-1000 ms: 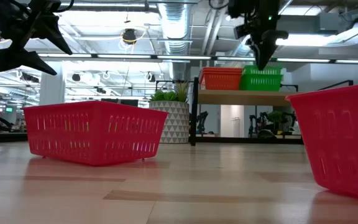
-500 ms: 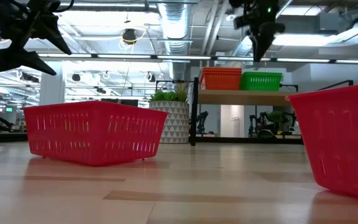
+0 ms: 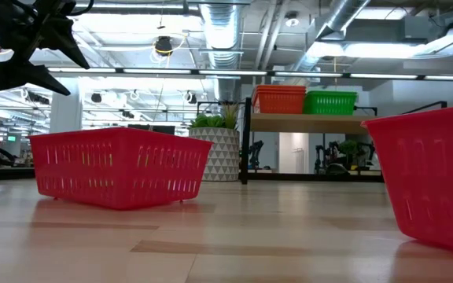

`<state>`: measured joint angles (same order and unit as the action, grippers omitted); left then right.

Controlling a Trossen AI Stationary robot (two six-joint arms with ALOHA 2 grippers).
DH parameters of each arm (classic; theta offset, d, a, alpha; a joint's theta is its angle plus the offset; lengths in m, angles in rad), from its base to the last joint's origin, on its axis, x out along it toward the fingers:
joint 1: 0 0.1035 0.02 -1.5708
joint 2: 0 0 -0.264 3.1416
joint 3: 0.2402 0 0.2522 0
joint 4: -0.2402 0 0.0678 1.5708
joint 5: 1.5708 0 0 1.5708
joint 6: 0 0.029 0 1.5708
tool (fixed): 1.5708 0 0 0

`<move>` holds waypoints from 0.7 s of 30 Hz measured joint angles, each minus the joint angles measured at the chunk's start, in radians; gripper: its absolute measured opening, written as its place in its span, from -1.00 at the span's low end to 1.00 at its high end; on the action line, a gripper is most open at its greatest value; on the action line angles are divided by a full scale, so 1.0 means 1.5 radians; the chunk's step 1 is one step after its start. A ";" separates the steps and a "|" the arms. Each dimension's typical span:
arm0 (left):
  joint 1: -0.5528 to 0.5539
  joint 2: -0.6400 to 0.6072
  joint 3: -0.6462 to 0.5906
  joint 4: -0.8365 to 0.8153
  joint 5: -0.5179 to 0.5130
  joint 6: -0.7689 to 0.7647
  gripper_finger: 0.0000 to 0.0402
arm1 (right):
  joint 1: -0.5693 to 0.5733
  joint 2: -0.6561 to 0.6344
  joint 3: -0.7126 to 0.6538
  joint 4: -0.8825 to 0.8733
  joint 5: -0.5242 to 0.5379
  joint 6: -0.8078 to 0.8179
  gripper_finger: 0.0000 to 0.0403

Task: Stack baskets on shelf by color
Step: Stack the green bin on the green bin on the shelf

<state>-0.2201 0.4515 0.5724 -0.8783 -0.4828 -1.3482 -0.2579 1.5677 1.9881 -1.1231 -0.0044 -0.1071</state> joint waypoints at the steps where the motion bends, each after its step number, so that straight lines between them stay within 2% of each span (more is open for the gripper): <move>1: 0.000 0.000 0.000 0.000 0.000 -0.001 0.36 | 0.026 0.009 0.000 0.023 0.002 -0.007 -0.54; 8: 0.000 0.000 0.000 0.001 0.005 -0.006 0.36 | 0.127 0.136 -0.001 0.132 0.018 -0.054 -0.52; 16: 0.000 0.000 0.000 -0.002 0.004 -0.006 0.36 | 0.160 0.300 -0.001 0.263 0.002 -0.120 -0.33; 21: 0.000 0.000 0.000 -0.001 0.004 -0.007 0.36 | 0.165 0.382 -0.001 0.312 0.000 -0.202 -0.19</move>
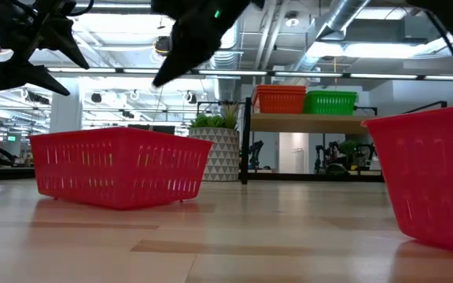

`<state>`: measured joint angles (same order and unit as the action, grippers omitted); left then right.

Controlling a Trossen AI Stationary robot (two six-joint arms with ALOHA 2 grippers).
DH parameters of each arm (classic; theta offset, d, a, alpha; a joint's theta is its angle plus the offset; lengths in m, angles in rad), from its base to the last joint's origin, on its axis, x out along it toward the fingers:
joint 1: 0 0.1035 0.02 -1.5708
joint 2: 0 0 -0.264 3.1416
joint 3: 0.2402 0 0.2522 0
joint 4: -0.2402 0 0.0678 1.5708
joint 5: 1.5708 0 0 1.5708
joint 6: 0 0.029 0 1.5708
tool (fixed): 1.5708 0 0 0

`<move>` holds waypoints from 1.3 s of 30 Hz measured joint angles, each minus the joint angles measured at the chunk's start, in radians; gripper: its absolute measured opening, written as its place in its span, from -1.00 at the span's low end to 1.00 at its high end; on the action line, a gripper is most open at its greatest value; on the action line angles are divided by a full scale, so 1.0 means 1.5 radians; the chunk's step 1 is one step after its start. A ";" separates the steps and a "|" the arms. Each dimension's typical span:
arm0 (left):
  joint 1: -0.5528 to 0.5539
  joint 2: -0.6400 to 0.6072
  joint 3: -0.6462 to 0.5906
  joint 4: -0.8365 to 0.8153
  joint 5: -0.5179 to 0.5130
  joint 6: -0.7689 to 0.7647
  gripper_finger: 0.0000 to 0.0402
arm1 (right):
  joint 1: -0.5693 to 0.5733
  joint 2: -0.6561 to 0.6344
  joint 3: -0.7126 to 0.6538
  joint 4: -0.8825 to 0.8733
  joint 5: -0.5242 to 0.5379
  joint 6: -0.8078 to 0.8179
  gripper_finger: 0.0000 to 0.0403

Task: Stack baskets on shelf by color
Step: Stack the green bin on the green bin on the shelf

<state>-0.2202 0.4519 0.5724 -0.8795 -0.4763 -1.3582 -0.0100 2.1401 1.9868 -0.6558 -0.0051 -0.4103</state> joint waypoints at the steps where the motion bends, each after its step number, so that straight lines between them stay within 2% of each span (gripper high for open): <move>1: 0.000 0.000 0.000 0.000 0.000 0.000 0.36 | 0.002 0.015 0.000 0.006 0.000 -0.014 -0.16; 11: 0.000 0.000 0.000 -0.003 0.000 -0.009 0.36 | 0.002 0.096 0.001 0.076 -0.001 -0.098 0.05; 18: 0.000 0.000 0.000 -0.004 0.001 -0.011 0.36 | 0.002 0.141 0.001 0.116 -0.021 -0.107 0.04; 25: 0.000 0.000 0.000 -0.004 0.004 -0.011 0.36 | 0.000 0.166 0.001 0.083 -0.021 -0.108 -0.02; 30: 0.000 0.000 0.000 -0.006 0.003 -0.011 0.36 | -0.001 0.167 0.002 0.074 -0.015 -0.100 -0.22; 39: 0.000 0.000 0.000 -0.010 0.000 -0.008 0.36 | -0.001 0.170 0.001 0.046 -0.008 -0.038 -0.93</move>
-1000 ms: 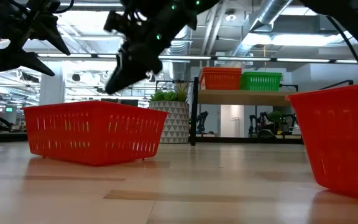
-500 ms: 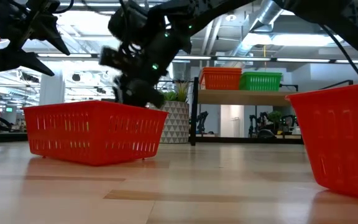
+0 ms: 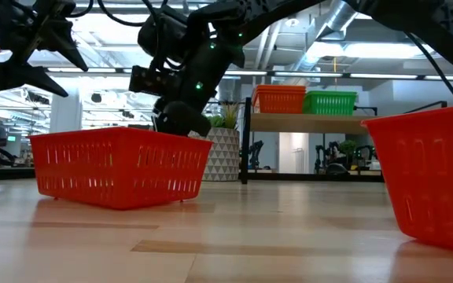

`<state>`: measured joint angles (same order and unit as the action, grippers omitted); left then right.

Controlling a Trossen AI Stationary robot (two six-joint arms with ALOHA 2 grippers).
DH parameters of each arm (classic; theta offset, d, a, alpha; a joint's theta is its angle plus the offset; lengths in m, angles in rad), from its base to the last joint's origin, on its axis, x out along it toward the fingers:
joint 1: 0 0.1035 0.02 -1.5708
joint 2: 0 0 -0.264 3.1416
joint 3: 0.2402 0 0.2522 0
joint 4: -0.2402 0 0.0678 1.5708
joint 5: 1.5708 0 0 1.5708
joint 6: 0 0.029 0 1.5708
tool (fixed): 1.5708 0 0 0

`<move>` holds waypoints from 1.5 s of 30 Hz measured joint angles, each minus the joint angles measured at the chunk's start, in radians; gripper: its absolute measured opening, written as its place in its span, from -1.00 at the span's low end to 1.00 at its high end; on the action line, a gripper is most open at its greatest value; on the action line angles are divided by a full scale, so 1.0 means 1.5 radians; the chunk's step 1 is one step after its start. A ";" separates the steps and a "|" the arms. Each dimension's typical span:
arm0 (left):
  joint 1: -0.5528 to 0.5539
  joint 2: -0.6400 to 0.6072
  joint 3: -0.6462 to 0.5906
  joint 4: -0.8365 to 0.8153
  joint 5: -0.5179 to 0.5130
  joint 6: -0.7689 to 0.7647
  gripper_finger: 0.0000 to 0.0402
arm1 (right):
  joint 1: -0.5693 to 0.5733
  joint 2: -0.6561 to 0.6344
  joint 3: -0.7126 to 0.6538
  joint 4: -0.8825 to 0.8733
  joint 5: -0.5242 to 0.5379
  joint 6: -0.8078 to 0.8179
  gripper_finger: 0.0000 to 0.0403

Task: Stack baskets on shelf by color
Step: Stack the green bin on the green bin on the shelf

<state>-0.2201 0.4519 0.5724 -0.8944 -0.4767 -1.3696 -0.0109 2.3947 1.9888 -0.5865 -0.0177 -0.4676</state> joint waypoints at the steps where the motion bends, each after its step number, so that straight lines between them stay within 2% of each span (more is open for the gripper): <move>1: 0.000 0.000 0.000 -0.001 0.000 0.001 0.36 | 0.000 -0.002 0.000 -0.003 0.000 0.014 -0.94; 8: 0.000 0.000 0.000 -0.006 0.000 0.002 0.36 | 0.000 -0.049 0.009 -0.065 -0.002 0.086 -0.96; 15: 0.000 0.000 0.000 -0.011 -0.001 0.002 0.36 | -0.003 -0.179 0.012 -0.126 0.018 0.103 -0.98; 18: 0.000 0.000 0.000 -0.011 -0.001 0.002 0.36 | -0.003 -0.263 0.013 -0.166 0.068 0.110 -0.98; 23: 0.000 0.000 0.000 -0.010 -0.006 0.002 0.36 | -0.013 -0.394 0.013 -0.259 0.206 0.110 -0.99; 28: 0.000 0.000 0.000 -0.010 -0.017 0.000 0.36 | -0.042 -0.499 0.012 -0.409 0.314 0.141 -0.99; 32: 0.000 0.000 0.000 -0.010 -0.018 -0.001 0.36 | -0.072 -0.561 0.012 -0.513 0.374 0.172 -0.98; 36: 0.000 0.000 0.000 -0.010 -0.018 -0.001 0.36 | -0.110 -0.609 0.012 -0.574 0.392 0.171 -0.98; 40: 0.000 0.000 0.000 -0.010 -0.023 -0.004 0.36 | -0.162 -0.631 0.009 -0.588 0.394 0.136 -0.98; 45: 0.000 0.000 0.000 -0.010 -0.038 0.008 0.36 | -0.237 -0.681 -0.094 -0.545 0.356 0.070 -0.99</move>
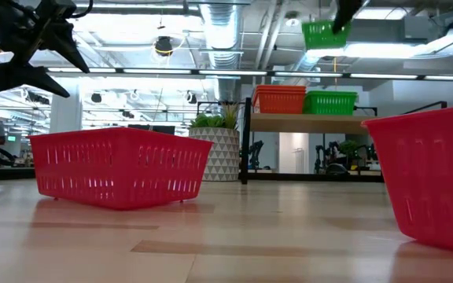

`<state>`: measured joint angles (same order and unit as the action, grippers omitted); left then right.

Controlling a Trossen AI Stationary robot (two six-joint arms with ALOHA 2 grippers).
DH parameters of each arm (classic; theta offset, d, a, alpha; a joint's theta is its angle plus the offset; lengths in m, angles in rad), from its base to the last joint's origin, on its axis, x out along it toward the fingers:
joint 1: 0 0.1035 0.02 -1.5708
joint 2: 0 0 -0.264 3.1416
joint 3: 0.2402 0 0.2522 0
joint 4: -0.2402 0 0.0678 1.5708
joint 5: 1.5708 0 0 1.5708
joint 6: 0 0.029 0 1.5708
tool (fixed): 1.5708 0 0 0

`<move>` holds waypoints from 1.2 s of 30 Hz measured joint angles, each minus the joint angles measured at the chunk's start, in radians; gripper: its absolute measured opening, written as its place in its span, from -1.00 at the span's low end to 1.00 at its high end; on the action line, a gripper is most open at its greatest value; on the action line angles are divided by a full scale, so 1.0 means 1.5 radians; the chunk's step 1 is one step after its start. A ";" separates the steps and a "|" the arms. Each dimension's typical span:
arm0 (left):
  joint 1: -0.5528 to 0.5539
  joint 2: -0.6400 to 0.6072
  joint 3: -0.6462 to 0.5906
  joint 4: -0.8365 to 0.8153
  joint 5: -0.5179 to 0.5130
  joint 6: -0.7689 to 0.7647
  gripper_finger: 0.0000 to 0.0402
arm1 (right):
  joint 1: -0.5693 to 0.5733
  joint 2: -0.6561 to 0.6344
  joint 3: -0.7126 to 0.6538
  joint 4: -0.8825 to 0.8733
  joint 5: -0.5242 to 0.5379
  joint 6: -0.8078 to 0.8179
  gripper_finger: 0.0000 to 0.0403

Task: Stack baskets on shelf by color
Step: Stack the green bin on the green bin on the shelf

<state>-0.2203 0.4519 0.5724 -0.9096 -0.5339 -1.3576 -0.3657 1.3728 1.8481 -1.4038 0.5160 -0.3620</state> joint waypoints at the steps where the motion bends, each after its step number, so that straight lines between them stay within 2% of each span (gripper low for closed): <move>1: 0.000 0.000 0.000 0.000 -0.002 0.000 0.36 | -0.014 -0.011 -0.034 0.015 -0.011 -0.018 -0.99; 6: 0.000 0.000 0.000 0.000 -0.001 -0.002 0.36 | -0.073 -0.066 -0.190 0.151 -0.061 -0.125 -0.96; 11: 0.000 0.000 0.000 0.000 0.001 -0.007 0.36 | -0.116 -0.066 -0.267 0.214 -0.126 -0.208 -0.97; 22: 0.000 0.000 0.000 0.000 0.000 -0.025 0.36 | -0.204 -0.029 -0.284 0.219 -0.233 -0.236 -0.97; 31: 0.000 0.000 0.000 0.000 -0.009 -0.028 0.36 | -0.233 -0.048 -0.284 0.169 -0.289 -0.261 -0.98; 36: 0.000 0.000 0.000 -0.001 -0.015 -0.032 0.36 | -0.242 -0.048 -0.306 0.190 -0.294 -0.273 -0.96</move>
<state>-0.2202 0.4519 0.5724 -0.9104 -0.5564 -1.4056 -0.7292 1.3010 1.3896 -1.1184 0.0750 -0.7717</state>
